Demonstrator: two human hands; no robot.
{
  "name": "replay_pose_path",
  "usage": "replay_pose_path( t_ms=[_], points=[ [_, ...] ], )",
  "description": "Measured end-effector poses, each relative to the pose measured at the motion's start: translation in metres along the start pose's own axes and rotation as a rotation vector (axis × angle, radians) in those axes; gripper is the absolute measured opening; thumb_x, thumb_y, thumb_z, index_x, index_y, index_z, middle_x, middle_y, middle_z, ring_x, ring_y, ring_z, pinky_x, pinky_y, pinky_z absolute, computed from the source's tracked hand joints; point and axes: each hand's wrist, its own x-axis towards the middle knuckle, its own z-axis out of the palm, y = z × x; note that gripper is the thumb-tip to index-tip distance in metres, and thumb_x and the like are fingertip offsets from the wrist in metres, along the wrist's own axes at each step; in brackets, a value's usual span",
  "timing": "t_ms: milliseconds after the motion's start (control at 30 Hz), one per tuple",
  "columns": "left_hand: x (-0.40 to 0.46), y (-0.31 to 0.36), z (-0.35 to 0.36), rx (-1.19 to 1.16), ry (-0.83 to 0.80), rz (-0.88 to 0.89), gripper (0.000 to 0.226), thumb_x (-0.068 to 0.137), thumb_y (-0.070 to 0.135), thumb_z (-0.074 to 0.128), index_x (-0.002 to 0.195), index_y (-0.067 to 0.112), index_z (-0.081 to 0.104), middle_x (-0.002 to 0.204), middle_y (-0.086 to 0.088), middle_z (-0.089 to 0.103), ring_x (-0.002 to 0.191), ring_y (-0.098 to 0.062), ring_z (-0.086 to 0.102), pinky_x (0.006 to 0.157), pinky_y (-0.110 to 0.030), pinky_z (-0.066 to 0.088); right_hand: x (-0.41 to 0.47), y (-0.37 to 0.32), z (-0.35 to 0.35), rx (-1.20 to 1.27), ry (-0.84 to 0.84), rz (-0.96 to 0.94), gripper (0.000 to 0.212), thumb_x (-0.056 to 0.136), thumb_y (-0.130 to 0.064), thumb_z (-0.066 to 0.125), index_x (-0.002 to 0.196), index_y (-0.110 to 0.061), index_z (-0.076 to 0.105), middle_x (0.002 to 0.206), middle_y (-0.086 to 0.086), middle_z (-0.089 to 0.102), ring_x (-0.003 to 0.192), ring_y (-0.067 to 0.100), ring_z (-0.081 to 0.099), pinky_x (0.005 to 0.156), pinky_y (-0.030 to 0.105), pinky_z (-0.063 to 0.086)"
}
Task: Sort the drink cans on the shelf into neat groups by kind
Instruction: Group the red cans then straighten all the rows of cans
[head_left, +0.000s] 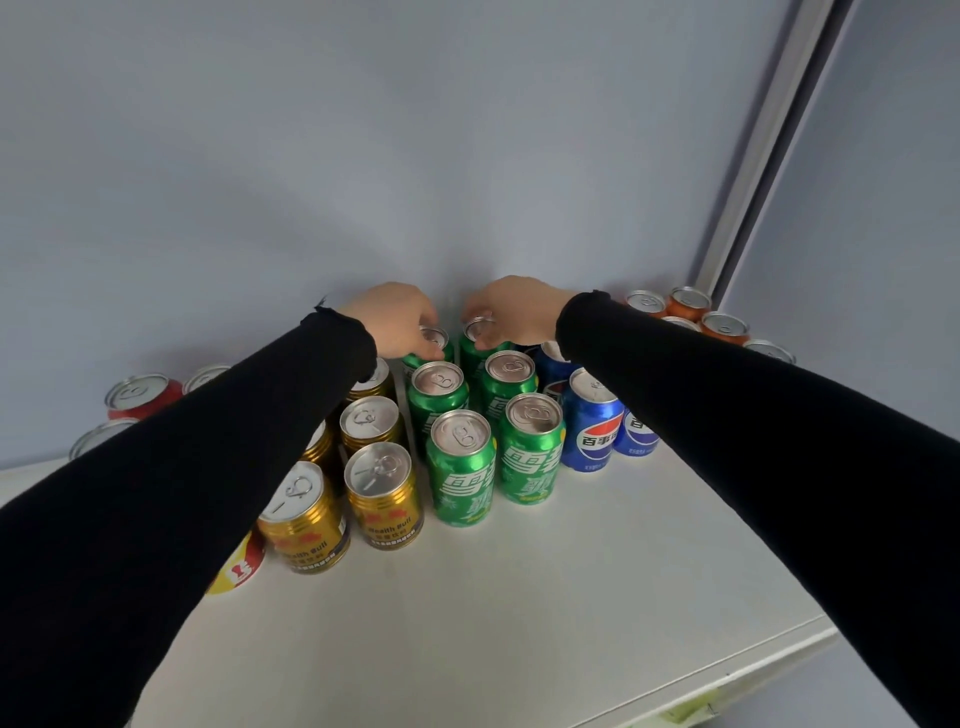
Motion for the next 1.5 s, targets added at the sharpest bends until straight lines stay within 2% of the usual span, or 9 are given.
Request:
replay_pose_path(
  t_ms=[200,333,467,600,800,933,1200,1400,1500],
  points=[
    [-0.001,0.000,0.005,-0.022,0.022,-0.031,0.056,0.089,0.052,0.065,0.129,0.013,0.064,0.128,-0.009,0.063,0.113,-0.028,0.057,0.087,-0.034,0.043,-0.008,0.006,0.008,0.013,0.072,0.009,0.047,0.092,-0.040,0.063,0.136,-0.022,0.058,0.131,0.007,0.062,0.120,0.029,0.056,0.097,0.037,0.044],
    [-0.008,0.014,-0.005,-0.054,0.086,-0.037,0.071,0.090,0.061,0.058,0.145,0.017,0.050,0.149,-0.008,0.048,0.135,-0.029,0.044,0.107,-0.038,0.034,-0.039,0.028,-0.013,0.269,0.166,0.040,0.048,0.094,-0.038,0.065,0.138,-0.020,0.057,0.133,0.003,0.062,0.117,0.021,0.059,0.098,0.032,0.042],
    [-0.021,0.063,-0.014,-0.158,0.181,0.163,0.056,0.092,0.055,0.059,0.136,0.021,0.058,0.126,-0.004,0.058,0.116,-0.024,0.054,0.086,-0.030,0.036,-0.094,0.063,-0.030,0.295,0.256,0.097,0.037,0.093,-0.032,0.067,0.129,-0.022,0.063,0.124,-0.002,0.065,0.107,0.018,0.062,0.091,0.030,0.045],
    [-0.028,0.124,-0.012,-0.155,0.115,0.317,0.053,0.090,0.050,0.065,0.135,0.021,0.060,0.125,-0.003,0.059,0.112,-0.023,0.057,0.086,-0.028,0.040,-0.145,0.085,-0.014,0.244,0.175,0.170,0.035,0.091,-0.037,0.068,0.124,-0.028,0.064,0.114,-0.005,0.065,0.102,0.018,0.061,0.092,0.039,0.050],
    [-0.024,0.157,0.002,-0.076,0.050,0.369,0.053,0.084,0.058,0.064,0.115,0.015,0.070,0.103,-0.008,0.064,0.095,-0.027,0.060,0.080,-0.042,0.049,-0.177,0.095,0.005,0.212,0.097,0.139,0.047,0.089,-0.043,0.068,0.133,-0.032,0.058,0.113,-0.011,0.061,0.098,0.014,0.060,0.080,0.027,0.046],
    [-0.019,0.160,0.011,-0.059,0.058,0.367,0.041,0.077,0.059,0.067,0.089,0.020,0.071,0.082,-0.002,0.063,0.081,-0.024,0.059,0.070,-0.044,0.049,-0.175,0.098,0.013,0.049,0.091,0.103,0.039,0.089,-0.039,0.068,0.126,-0.027,0.062,0.115,0.000,0.063,0.099,0.023,0.061,0.083,0.038,0.054],
    [-0.017,0.163,0.013,-0.087,0.020,0.350,0.046,0.079,0.053,0.074,0.115,0.025,0.071,0.102,0.003,0.061,0.094,-0.018,0.055,0.082,-0.039,0.046,-0.180,0.100,0.008,0.076,0.020,0.047,0.039,0.089,-0.039,0.069,0.126,-0.028,0.062,0.115,-0.002,0.062,0.101,0.021,0.059,0.088,0.039,0.054],
    [-0.017,0.160,0.006,-0.113,-0.073,0.346,0.056,0.083,0.052,0.073,0.131,0.025,0.064,0.114,0.010,0.060,0.092,-0.010,0.054,0.066,-0.021,0.038,-0.185,0.102,-0.005,0.143,-0.085,0.061,0.044,0.088,-0.040,0.072,0.129,-0.030,0.061,0.118,-0.007,0.064,0.102,0.015,0.061,0.090,0.034,0.054],
    [-0.011,0.151,-0.011,-0.192,-0.018,0.282,0.052,0.089,0.048,0.068,0.134,0.023,0.061,0.124,0.006,0.063,0.094,-0.010,0.057,0.072,-0.021,0.038,-0.182,0.106,-0.025,0.300,-0.010,0.113,0.038,0.090,-0.037,0.070,0.126,-0.026,0.063,0.113,-0.009,0.066,0.099,0.011,0.062,0.086,0.028,0.048]
  ],
)
